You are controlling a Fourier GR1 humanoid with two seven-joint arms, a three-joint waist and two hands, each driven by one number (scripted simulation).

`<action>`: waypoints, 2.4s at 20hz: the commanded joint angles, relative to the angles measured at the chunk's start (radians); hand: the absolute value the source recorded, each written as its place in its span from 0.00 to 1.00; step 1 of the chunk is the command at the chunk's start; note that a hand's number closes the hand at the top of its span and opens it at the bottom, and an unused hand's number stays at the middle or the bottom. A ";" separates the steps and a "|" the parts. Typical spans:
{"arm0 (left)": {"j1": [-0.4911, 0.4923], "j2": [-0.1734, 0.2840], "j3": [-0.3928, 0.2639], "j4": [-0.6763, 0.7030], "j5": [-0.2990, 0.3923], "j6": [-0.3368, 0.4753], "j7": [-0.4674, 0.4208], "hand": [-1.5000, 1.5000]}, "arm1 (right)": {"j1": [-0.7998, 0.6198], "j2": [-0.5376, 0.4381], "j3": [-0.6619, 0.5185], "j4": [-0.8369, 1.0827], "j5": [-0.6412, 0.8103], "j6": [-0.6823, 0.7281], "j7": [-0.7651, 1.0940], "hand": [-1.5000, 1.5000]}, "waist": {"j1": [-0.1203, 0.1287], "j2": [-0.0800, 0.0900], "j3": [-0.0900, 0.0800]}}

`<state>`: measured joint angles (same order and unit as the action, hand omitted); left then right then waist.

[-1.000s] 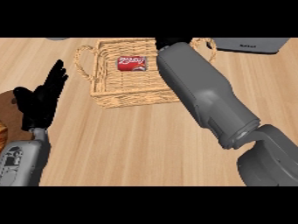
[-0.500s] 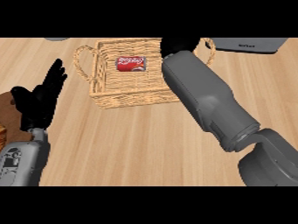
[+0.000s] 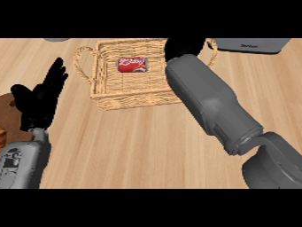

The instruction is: Pick the can from the placemat and place it in the basket

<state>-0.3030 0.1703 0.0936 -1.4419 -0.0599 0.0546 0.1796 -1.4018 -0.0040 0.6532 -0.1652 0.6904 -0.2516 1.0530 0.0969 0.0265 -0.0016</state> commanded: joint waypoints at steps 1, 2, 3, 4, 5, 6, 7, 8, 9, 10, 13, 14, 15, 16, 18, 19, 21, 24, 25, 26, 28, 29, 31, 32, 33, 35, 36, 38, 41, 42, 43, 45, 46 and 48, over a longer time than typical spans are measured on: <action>0.058 -0.014 0.002 -0.026 0.000 0.012 -0.027 0.50 | -0.010 0.004 -0.040 0.023 -0.034 0.057 0.022 1.00 | -0.015 -0.005 0.000; 0.048 0.000 -0.004 -0.033 0.010 -0.016 -0.003 0.50 | 0.009 0.004 -0.016 -0.026 -0.027 0.051 0.089 1.00 | 0.008 -0.003 0.000; 0.026 0.001 0.000 0.013 -0.004 -0.008 -0.039 0.50 | 0.034 0.004 -0.013 -0.029 -0.027 0.031 0.077 1.00 | 0.002 0.002 0.000; 0.042 -0.007 -0.008 0.004 -0.002 -0.010 -0.032 0.50 | 0.036 0.004 -0.021 -0.011 -0.030 0.015 0.052 1.00 | 0.000 0.002 0.000; 0.001 0.011 0.014 -0.013 0.009 -0.005 0.005 0.50 | 0.021 0.004 -0.031 -0.028 -0.045 0.047 0.067 1.00 | -0.004 -0.002 0.000; -0.014 0.015 0.022 0.012 0.012 -0.005 0.025 0.50 | 0.010 0.004 -0.041 0.019 -0.037 0.019 0.019 1.00 | -0.019 0.000 0.001; -0.024 0.015 0.024 0.022 0.022 -0.019 -0.016 0.50 | 0.025 0.004 -0.020 -0.014 -0.031 0.025 0.064 1.00 | -0.001 0.003 0.000; 0.065 -0.004 0.005 -0.017 0.001 -0.002 -0.031 0.50 | 0.021 0.004 -0.045 0.018 -0.042 0.008 0.034 1.00 | -0.009 -0.002 0.001; -0.005 0.003 0.009 0.023 -0.001 0.000 0.000 0.50 | 0.054 0.004 -0.034 -0.029 -0.047 0.014 0.060 1.00 | -0.010 -0.001 0.000; 0.015 -0.022 -0.012 -0.024 -0.012 0.022 0.020 0.50 | 0.091 0.004 -0.034 -0.024 -0.046 -0.020 0.041 1.00 | -0.009 -0.003 0.001; 0.030 0.002 0.024 -0.007 0.025 -0.011 -0.016 0.50 | 0.061 0.004 -0.071 -0.012 -0.085 0.008 0.108 1.00 | 0.005 0.000 0.000; -0.010 0.025 0.030 0.002 0.038 -0.036 0.015 0.50 | 0.077 0.004 -0.076 -0.011 -0.091 -0.007 0.102 1.00 | 0.000 0.001 0.000; 0.015 -0.014 -0.009 -0.019 -0.001 0.002 0.007 0.50 | 0.051 0.004 -0.086 0.011 -0.098 0.039 0.106 1.00 | -0.001 0.000 0.001; 0.043 0.011 0.020 -0.007 0.010 -0.012 -0.028 0.50 | 0.062 0.004 -0.081 0.008 -0.096 0.053 0.110 1.00 | -0.007 -0.003 0.000; -0.002 0.009 0.019 0.023 0.002 -0.002 -0.025 0.50 | 0.051 0.004 -0.091 -0.006 -0.113 0.046 0.165 1.00 | -0.001 0.000 0.000; -0.001 0.020 0.031 0.027 0.016 -0.017 -0.021 0.50 | 0.056 0.004 -0.084 -0.004 -0.106 0.015 0.174 1.00 | 0.001 0.001 0.000; 0.033 0.009 0.023 0.002 0.023 -0.022 -0.031 0.50 | 0.050 0.004 -0.072 -0.017 -0.092 -0.028 0.182 0.00 | -0.004 -0.005 0.000; 0.018 -0.020 -0.008 -0.004 -0.014 0.016 -0.015 0.50 | 0.057 0.004 -0.072 -0.036 -0.072 -0.181 0.137 0.00 | -0.008 -0.003 0.001; 0.012 0.019 0.030 0.018 0.016 -0.017 -0.027 0.50 | 0.035 0.004 -0.077 -0.044 -0.068 -0.223 0.141 0.00 | -0.015 -0.004 0.001; 0.007 0.011 0.019 0.011 0.000 -0.002 -0.010 0.50 | 0.038 0.004 -0.080 -0.059 -0.068 -0.261 0.146 0.00 | -0.016 -0.006 0.001; 0.018 0.008 0.021 0.004 0.003 -0.001 -0.028 0.50 | 0.033 0.004 -0.097 -0.052 -0.064 -0.330 0.122 0.00 | -0.030 -0.009 0.001; 0.007 0.010 0.023 0.001 0.016 -0.011 0.004 0.50 | 0.041 0.004 -0.094 -0.051 -0.058 -0.371 0.140 0.00 | -0.021 -0.007 0.001; 0.029 0.015 0.019 0.010 0.006 -0.014 -0.014 0.50 | -0.021 0.004 -0.112 -0.074 -0.057 -0.426 0.185 0.00 | -0.039 -0.019 0.001; 0.009 0.015 0.034 0.018 0.011 -0.001 -0.003 0.50 | -0.016 0.004 -0.116 -0.064 -0.049 -0.472 0.184 0.00 | -0.052 -0.018 0.001; 0.056 0.021 0.040 -0.003 0.005 0.003 -0.030 0.50 | -0.018 0.004 -0.129 -0.073 -0.050 -0.524 0.184 0.00 | -0.054 -0.026 0.001; 0.060 0.023 0.045 0.013 0.014 -0.007 -0.033 0.50 | -0.041 0.003 -0.160 -0.051 -0.055 -0.580 0.203 0.00 | -0.058 -0.021 0.001; 0.044 0.026 0.044 -0.015 0.016 0.000 0.020 0.50 | -0.018 0.003 -0.161 -0.057 -0.052 -0.624 0.210 0.00 | -0.070 -0.031 0.002; 0.063 0.022 0.049 -0.024 0.013 0.009 0.007 0.50 | -0.019 0.003 -0.182 -0.054 -0.055 -0.672 0.215 0.00 | -0.084 -0.036 0.002; 0.077 0.044 0.080 -0.017 0.033 -0.001 0.015 0.50 | 0.022 0.003 -0.206 -0.073 -0.063 -0.759 0.206 0.00 | -0.112 -0.047 0.002; 0.110 0.026 0.057 -0.013 0.019 -0.004 -0.024 0.50 | 0.015 0.003 -0.215 -0.072 -0.066 -0.783 0.225 0.00 | -0.103 -0.044 0.001; 0.128 0.038 0.070 -0.030 0.022 0.000 0.002 0.50 | 0.046 0.003 -0.220 -0.102 -0.070 -0.795 0.188 0.00 | -0.128 -0.058 0.002; 0.123 0.033 0.069 -0.003 0.019 -0.001 -0.030 0.50 | 0.089 0.004 -0.225 -0.146 -0.080 -0.837 0.171 0.00 | -0.132 -0.054 0.001; 0.109 0.032 0.068 -0.015 0.019 0.006 0.000 0.50 | 0.119 0.004 -0.217 -0.172 -0.082 -0.829 0.163 0.00 | -0.136 -0.056 0.002; 0.117 0.047 0.080 -0.044 0.025 0.004 0.018 0.50 | 0.179 0.004 -0.213 -0.198 -0.073 -0.844 0.137 0.00 | -0.149 -0.062 0.002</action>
<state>-0.1959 0.2015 0.1617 -1.4602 -0.0426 0.0638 0.1742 -1.2974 -0.0071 0.4392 -0.3034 0.6131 -0.9698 1.0693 -0.0312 -0.0270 -0.0001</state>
